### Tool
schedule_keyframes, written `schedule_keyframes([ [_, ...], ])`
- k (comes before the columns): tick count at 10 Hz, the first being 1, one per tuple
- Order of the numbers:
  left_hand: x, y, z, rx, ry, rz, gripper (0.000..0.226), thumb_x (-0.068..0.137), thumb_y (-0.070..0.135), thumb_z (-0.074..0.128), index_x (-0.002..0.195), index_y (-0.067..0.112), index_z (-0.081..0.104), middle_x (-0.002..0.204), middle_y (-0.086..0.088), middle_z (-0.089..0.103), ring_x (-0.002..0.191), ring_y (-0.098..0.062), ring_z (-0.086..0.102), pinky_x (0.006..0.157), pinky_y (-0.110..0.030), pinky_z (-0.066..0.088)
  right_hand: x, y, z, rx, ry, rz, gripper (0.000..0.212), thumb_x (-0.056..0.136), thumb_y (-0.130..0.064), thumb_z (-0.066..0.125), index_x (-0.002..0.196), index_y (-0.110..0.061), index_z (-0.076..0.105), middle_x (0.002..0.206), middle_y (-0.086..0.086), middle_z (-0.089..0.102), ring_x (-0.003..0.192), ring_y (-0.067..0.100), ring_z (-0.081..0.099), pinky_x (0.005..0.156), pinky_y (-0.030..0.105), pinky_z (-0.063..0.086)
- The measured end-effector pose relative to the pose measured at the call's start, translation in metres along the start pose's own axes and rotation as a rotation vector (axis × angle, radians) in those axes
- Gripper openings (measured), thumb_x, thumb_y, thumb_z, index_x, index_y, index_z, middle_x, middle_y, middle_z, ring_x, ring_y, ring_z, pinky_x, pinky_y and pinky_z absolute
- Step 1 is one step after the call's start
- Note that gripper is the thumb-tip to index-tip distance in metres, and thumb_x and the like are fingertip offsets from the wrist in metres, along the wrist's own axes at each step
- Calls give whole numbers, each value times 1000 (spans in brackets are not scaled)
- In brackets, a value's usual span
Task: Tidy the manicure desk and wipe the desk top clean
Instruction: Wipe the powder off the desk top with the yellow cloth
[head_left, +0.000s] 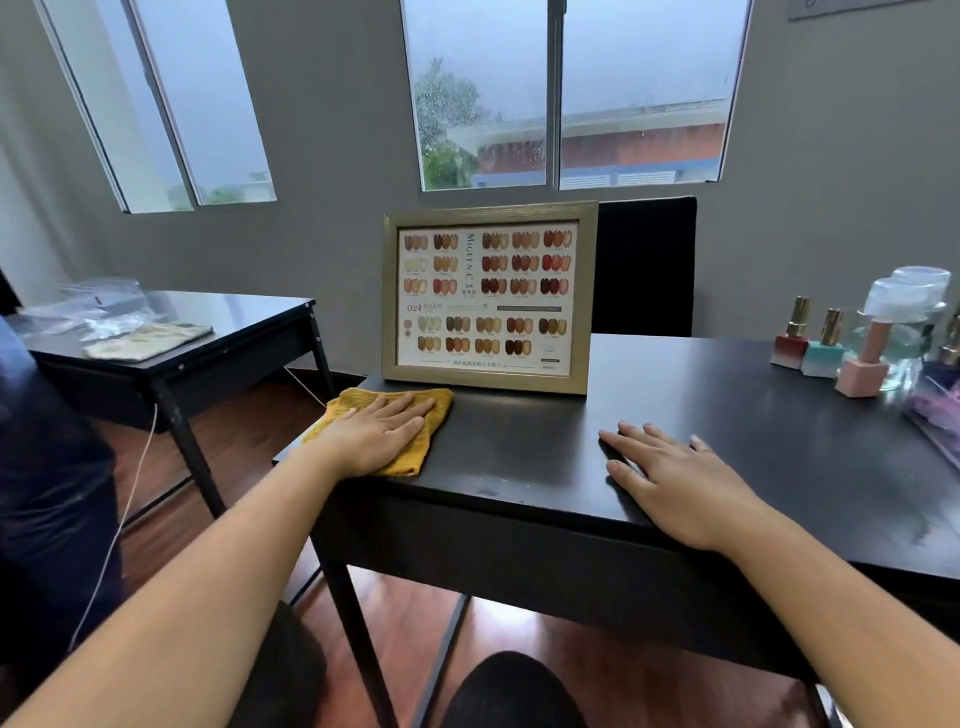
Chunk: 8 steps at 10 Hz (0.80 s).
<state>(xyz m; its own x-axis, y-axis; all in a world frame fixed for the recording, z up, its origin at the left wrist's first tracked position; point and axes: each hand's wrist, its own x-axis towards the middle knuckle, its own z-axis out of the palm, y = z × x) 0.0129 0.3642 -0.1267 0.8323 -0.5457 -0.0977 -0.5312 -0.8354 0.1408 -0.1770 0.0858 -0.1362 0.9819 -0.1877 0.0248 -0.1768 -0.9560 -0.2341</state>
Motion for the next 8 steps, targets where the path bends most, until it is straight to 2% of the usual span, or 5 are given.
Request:
schedule_keyframes([
  [3,11,4,-2,33,-12,78,50,95,55,16,144,46,5,157,12,1,145,-13,-4,118,-43,1,2,0,1,1,3,3,50,98,-48,19,147,-40,15,158,-14,8,146,7,2,118,41,2],
  [4,10,7,-1,1,119,31,51,93,57,21,143,45,19,156,13,12,145,-14,3,117,-46,3,2,1,2,3,17,-4,49,98,-48,20,147,-41,17,158,-14,9,146,7,4,118,41,4],
  [5,12,17,4,-68,156,-68,53,89,64,21,141,49,21,156,12,12,145,-19,5,115,-55,3,1,1,2,5,17,-5,49,98,-47,21,147,-41,17,158,-14,10,146,7,4,118,41,4],
  [6,16,21,9,-18,65,-118,56,87,69,15,140,54,9,157,15,3,145,-22,-1,110,-61,-3,1,1,2,1,19,-2,49,98,-48,21,147,-41,17,158,-14,10,146,6,4,118,41,4],
  [8,18,22,10,18,34,-69,55,87,68,11,140,54,1,157,15,-2,145,-19,-4,112,-58,-2,3,0,3,5,29,-1,49,98,-48,21,147,-41,17,158,-15,10,146,6,3,118,41,4],
])
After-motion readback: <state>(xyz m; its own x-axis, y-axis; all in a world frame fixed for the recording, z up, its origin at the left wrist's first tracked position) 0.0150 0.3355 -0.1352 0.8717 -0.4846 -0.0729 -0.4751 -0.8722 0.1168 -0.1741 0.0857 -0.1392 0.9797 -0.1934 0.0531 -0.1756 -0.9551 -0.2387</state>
